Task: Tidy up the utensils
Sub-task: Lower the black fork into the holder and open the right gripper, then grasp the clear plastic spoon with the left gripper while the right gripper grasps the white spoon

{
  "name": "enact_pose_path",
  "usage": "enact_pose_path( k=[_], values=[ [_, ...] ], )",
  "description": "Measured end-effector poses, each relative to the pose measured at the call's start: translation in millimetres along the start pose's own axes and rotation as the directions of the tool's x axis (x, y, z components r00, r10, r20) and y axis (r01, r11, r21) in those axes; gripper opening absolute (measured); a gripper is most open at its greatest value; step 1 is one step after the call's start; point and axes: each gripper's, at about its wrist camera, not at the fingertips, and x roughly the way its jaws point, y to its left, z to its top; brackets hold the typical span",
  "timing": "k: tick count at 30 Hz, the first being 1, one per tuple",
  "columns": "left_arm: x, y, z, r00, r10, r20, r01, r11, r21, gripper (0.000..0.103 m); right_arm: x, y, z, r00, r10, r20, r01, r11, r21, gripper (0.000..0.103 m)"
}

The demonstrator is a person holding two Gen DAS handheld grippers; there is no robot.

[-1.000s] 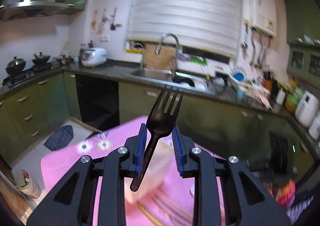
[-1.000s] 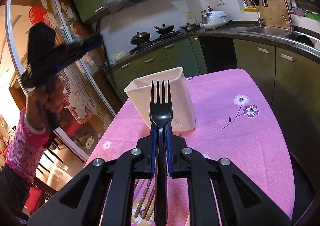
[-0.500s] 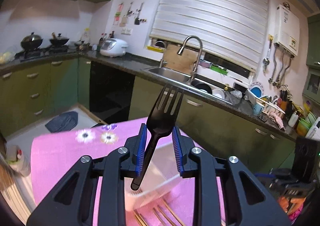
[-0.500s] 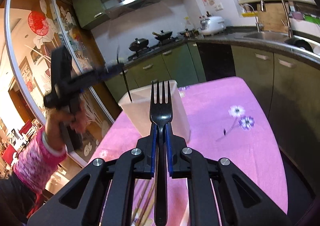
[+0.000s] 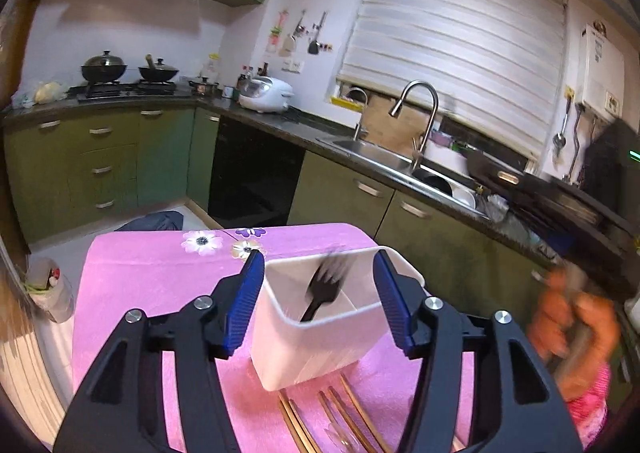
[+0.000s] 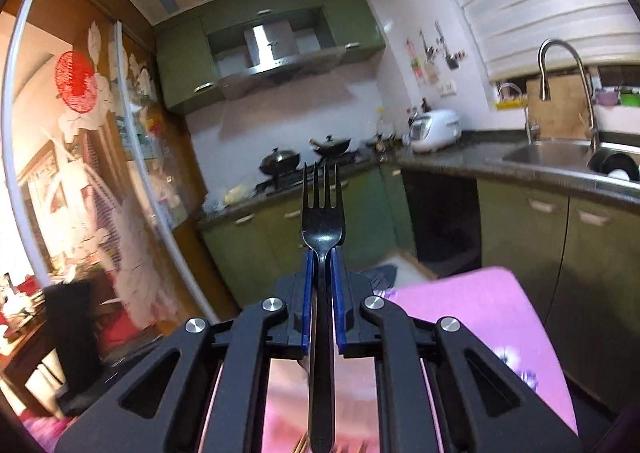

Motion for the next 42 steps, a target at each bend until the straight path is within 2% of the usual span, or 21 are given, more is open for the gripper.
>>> enact_pose_path(
  k=[7, 12, 21, 30, 34, 36, 37, 40, 42],
  values=[
    [-35, -9, -22, 1.000, -0.010, 0.011, 0.010, 1.000, 0.013, 0.060, 71, -6, -4, 0.997, -0.075, 0.004, 0.075, 0.997, -0.019, 0.010],
    [-43, -7, -28, 1.000, -0.022, 0.007, 0.022, 1.000, 0.012, 0.061, 87, -11, -21, 0.995, -0.097, 0.004, 0.097, 0.994, -0.040, 0.010],
    [-37, -7, -35, 1.000, -0.017, -0.017, 0.017, 1.000, 0.005, 0.061, 59, -20, -49, 0.996, -0.091, -0.006, 0.091, 0.994, -0.053, 0.010],
    [-32, -13, -41, 0.998, 0.010, -0.057, -0.009, 1.000, 0.016, 0.062, 31, -26, -79, 0.994, -0.090, -0.060, 0.085, 0.993, -0.078, 0.010],
    [-31, -14, -52, 0.996, 0.025, -0.091, -0.024, 1.000, 0.007, 0.066, 22, -24, -92, 0.992, -0.091, -0.083, 0.083, 0.992, -0.093, 0.010],
    [-32, -15, -58, 0.994, 0.037, -0.104, -0.037, 0.999, 0.003, 0.067, 21, -23, -95, 0.991, -0.094, -0.096, 0.084, 0.991, -0.104, 0.015],
    [-33, -15, -61, 0.993, 0.041, -0.110, -0.041, 0.999, 0.002, 0.068, 19, -22, -98, 0.990, -0.098, -0.101, 0.087, 0.990, -0.108, 0.020],
    [-35, -15, -68, 0.991, 0.066, -0.119, -0.066, 0.998, 0.001, 0.070, 8, -21, -103, 0.990, -0.089, -0.105, 0.080, 0.993, -0.088, 0.021],
    [-38, -15, -73, 0.989, 0.087, -0.123, -0.087, 0.996, 0.004, 0.077, -7, -22, -105, 0.993, -0.083, -0.089, 0.076, 0.994, -0.075, 0.021]
  ],
)
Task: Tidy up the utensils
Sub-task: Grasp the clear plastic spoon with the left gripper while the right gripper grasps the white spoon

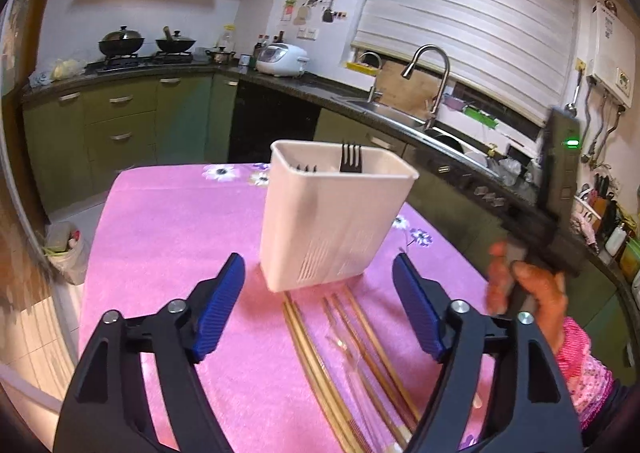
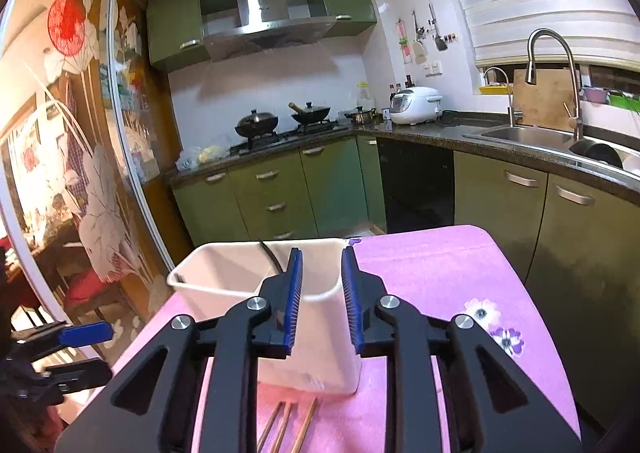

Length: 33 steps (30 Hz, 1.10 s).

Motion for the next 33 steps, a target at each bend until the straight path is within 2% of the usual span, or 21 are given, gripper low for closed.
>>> enact_pose_path(
  k=[3, 6, 9, 11, 13, 18, 22, 25, 26, 28, 32, 33],
  values=[
    [2, 1, -11, 0.997, 0.074, -0.026, -0.074, 0.997, 0.014, 0.084, -24, 0, -8, 1.000, -0.011, 0.004, 0.011, 1.000, 0.007, 0.028],
    [18, 0, -26, 0.987, 0.118, -0.108, -0.114, 0.993, 0.037, 0.084, -51, -1, -21, 1.000, -0.021, -0.011, 0.021, 1.000, 0.013, 0.029],
    [37, 0, -42, 0.972, 0.105, -0.211, -0.106, 0.994, 0.009, 0.084, -77, -5, -39, 0.999, -0.046, -0.027, 0.047, 0.999, 0.016, 0.029],
    [46, -4, -52, 0.965, 0.083, -0.251, -0.088, 0.996, -0.010, 0.084, -88, -10, -48, 0.998, -0.057, -0.038, 0.058, 0.998, 0.028, 0.029],
    [50, -13, -60, 0.964, 0.078, -0.254, -0.082, 0.997, -0.005, 0.084, -96, -16, -55, 0.997, -0.065, -0.051, 0.067, 0.997, 0.036, 0.029],
    [57, -45, -70, 0.967, 0.123, -0.226, -0.105, 0.991, 0.087, 0.084, -107, -31, -71, 0.994, -0.065, -0.083, 0.071, 0.995, 0.067, 0.029],
    [73, -54, -68, 0.963, 0.124, -0.239, -0.108, 0.991, 0.080, 0.082, -108, -39, -70, 0.994, -0.060, -0.089, 0.068, 0.994, 0.086, 0.029],
    [81, -56, -66, 0.964, 0.122, -0.235, -0.111, 0.992, 0.062, 0.068, -109, -42, -69, 0.994, -0.053, -0.093, 0.062, 0.993, 0.098, 0.029],
    [84, -55, -65, 0.963, 0.122, -0.240, -0.112, 0.992, 0.055, 0.063, -109, -42, -70, 0.994, -0.050, -0.096, 0.060, 0.993, 0.100, 0.034],
    [91, -54, -66, 0.959, 0.117, -0.259, -0.110, 0.993, 0.040, 0.062, -108, -43, -68, 0.995, -0.045, -0.094, 0.055, 0.993, 0.105, 0.043],
    [98, -56, -68, 0.957, 0.119, -0.264, -0.114, 0.993, 0.034, 0.061, -109, -45, -67, 0.995, -0.032, -0.094, 0.043, 0.993, 0.110, 0.043],
    [98, -57, -69, 0.958, 0.115, -0.263, -0.111, 0.993, 0.030, 0.054, -108, -45, -67, 0.995, -0.031, -0.096, 0.041, 0.993, 0.111, 0.043]
  ],
)
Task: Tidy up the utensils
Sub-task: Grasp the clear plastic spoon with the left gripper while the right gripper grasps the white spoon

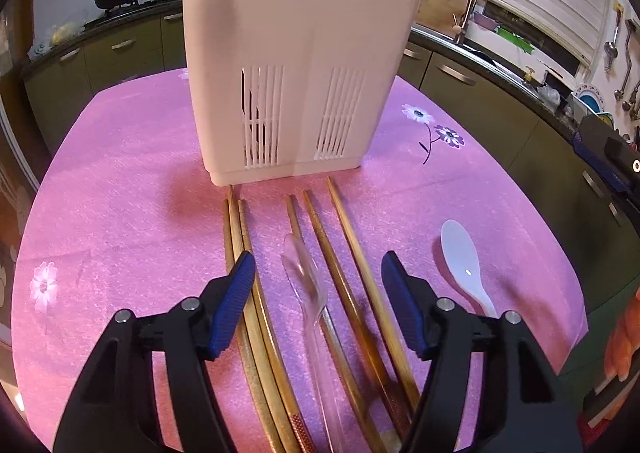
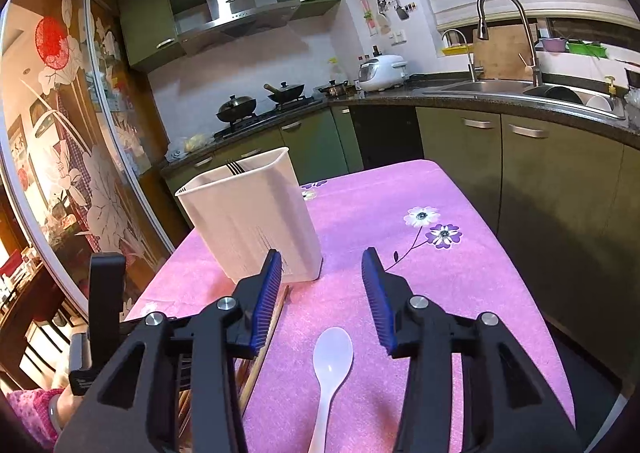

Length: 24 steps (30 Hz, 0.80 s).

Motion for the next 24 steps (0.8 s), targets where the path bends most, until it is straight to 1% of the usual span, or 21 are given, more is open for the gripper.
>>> enact_pose_path(
  k=[3, 5, 7, 9, 10, 11, 12, 14, 17, 24],
  values=[
    [4, 0, 1, 1.000, 0.005, -0.005, -0.005, 1.000, -0.008, 0.041, 2, -1, 1, 1.000, 0.002, -0.003, -0.002, 1.000, 0.007, 0.043],
    [8, 1, 2, 1.000, 0.004, -0.017, -0.004, 1.000, -0.014, 0.038, 1, -3, 0, 1.000, 0.005, -0.002, -0.005, 1.000, 0.013, 0.050],
    [10, 1, 2, 1.000, 0.001, -0.023, -0.001, 1.000, -0.011, 0.035, 0, -3, 0, 1.000, 0.002, 0.000, -0.002, 1.000, 0.013, 0.052],
    [12, 0, 3, 1.000, -0.001, -0.024, 0.001, 1.000, -0.007, 0.027, -1, -5, 0, 1.000, 0.000, 0.003, 0.000, 1.000, 0.016, 0.055],
    [13, 0, 3, 1.000, -0.003, -0.027, 0.003, 1.000, -0.005, 0.026, -2, -5, 1, 1.000, -0.001, 0.005, 0.000, 1.000, 0.017, 0.058],
    [13, -1, 3, 1.000, -0.002, -0.029, 0.002, 1.000, -0.002, 0.022, -3, -5, 1, 1.000, -0.001, 0.008, 0.001, 1.000, 0.018, 0.060],
    [14, -1, 3, 1.000, 0.001, -0.031, -0.001, 1.000, 0.001, 0.018, -4, -6, 1, 1.000, -0.002, 0.011, 0.002, 1.000, 0.018, 0.060],
    [15, -1, 3, 0.999, 0.005, -0.035, -0.005, 1.000, 0.001, 0.014, -5, -6, 1, 1.000, -0.003, 0.010, 0.003, 1.000, 0.017, 0.061],
    [15, 1, 4, 0.999, 0.008, -0.044, -0.008, 1.000, -0.004, 0.013, -6, -5, 1, 1.000, 0.001, 0.013, -0.002, 1.000, 0.017, 0.064],
    [18, 5, 3, 0.998, 0.013, -0.062, -0.014, 1.000, -0.019, 0.013, -7, -2, 2, 1.000, 0.008, 0.012, -0.008, 1.000, 0.007, 0.065]
  ],
)
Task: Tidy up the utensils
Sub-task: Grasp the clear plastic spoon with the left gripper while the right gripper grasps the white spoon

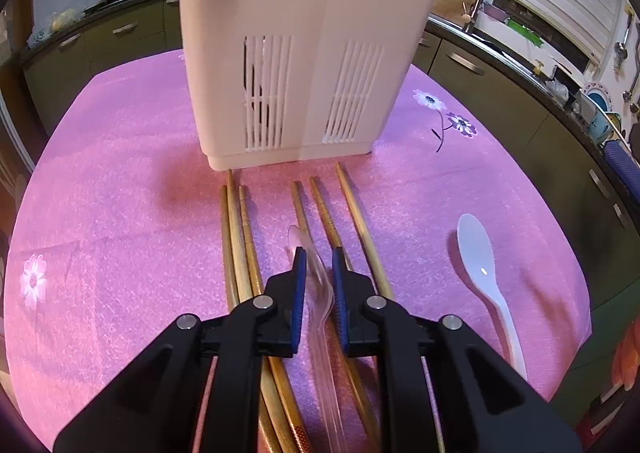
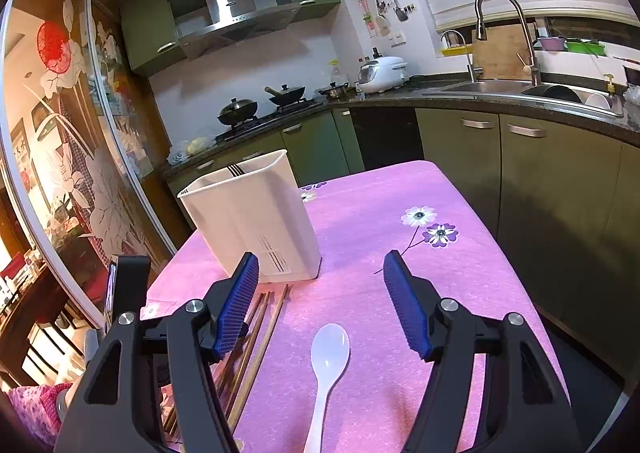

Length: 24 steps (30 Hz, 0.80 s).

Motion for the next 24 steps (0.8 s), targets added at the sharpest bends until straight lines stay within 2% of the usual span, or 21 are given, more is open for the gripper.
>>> enact_pose_path(
  k=[8, 10, 13, 16, 18, 24],
  values=[
    [-5, 1, -4, 1.000, -0.003, 0.013, 0.002, 1.000, 0.019, 0.008, 5, 5, -1, 1.000, 0.009, -0.026, -0.010, 1.000, -0.014, 0.065],
    [-9, -1, -4, 1.000, -0.008, 0.026, 0.007, 0.999, 0.034, 0.008, 9, 6, -3, 0.999, 0.007, -0.053, -0.008, 1.000, -0.024, 0.065],
    [-19, -4, -3, 0.999, -0.013, 0.051, 0.011, 0.999, 0.047, 0.007, 24, 10, -8, 0.990, -0.007, -0.143, -0.004, 0.997, -0.075, 0.072],
    [-32, -4, -3, 0.996, -0.018, 0.084, 0.013, 0.998, 0.053, 0.006, 47, 12, -18, 0.965, -0.041, -0.258, 0.006, 0.991, -0.134, 0.069],
    [-43, -4, -2, 0.994, -0.018, 0.108, 0.012, 0.998, 0.061, 0.006, 65, 9, -26, 0.938, -0.060, -0.341, 0.009, 0.989, -0.148, 0.068],
    [-65, -3, -4, 0.988, -0.026, 0.150, 0.015, 0.997, 0.074, 0.006, 94, 12, -44, 0.899, -0.081, -0.430, 0.010, 0.986, -0.166, 0.061]
  ],
)
